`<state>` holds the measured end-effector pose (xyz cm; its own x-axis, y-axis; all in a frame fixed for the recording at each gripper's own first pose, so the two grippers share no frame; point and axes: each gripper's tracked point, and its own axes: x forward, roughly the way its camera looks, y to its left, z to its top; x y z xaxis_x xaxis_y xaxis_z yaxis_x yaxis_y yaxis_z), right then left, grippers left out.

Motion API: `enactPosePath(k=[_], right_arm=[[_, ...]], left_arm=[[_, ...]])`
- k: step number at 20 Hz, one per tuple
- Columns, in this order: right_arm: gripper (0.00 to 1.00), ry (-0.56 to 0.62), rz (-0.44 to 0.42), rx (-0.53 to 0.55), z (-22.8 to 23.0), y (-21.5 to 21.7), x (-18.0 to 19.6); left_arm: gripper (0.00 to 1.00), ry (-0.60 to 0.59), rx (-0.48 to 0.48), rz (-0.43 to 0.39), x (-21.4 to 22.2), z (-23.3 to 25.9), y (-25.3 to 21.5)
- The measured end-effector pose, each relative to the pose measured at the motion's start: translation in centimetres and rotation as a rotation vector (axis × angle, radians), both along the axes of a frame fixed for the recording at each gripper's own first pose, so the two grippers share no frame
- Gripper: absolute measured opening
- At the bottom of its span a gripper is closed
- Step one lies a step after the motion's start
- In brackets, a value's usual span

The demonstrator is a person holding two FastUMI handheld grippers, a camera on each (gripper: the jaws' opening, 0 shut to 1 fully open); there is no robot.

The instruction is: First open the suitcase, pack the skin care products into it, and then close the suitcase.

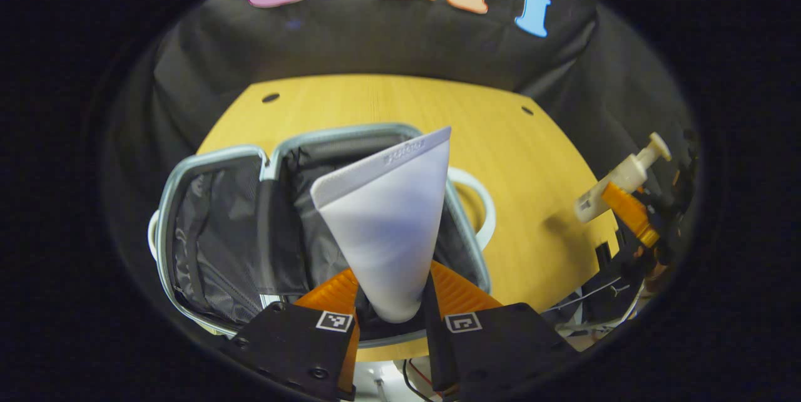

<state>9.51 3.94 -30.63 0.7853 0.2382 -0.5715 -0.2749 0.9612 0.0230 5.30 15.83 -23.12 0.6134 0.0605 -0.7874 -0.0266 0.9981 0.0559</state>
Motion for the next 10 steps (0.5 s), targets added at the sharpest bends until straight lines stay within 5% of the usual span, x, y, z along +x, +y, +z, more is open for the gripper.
enactPosePath(k=[10], right_arm=[[0.59, 0.087, -0.066, 0.056, 0.9, 10.0, -3.2]], left_arm=[[0.4, 0.243, -0.15, -0.017, 1.9, -5.4, 4.1]])
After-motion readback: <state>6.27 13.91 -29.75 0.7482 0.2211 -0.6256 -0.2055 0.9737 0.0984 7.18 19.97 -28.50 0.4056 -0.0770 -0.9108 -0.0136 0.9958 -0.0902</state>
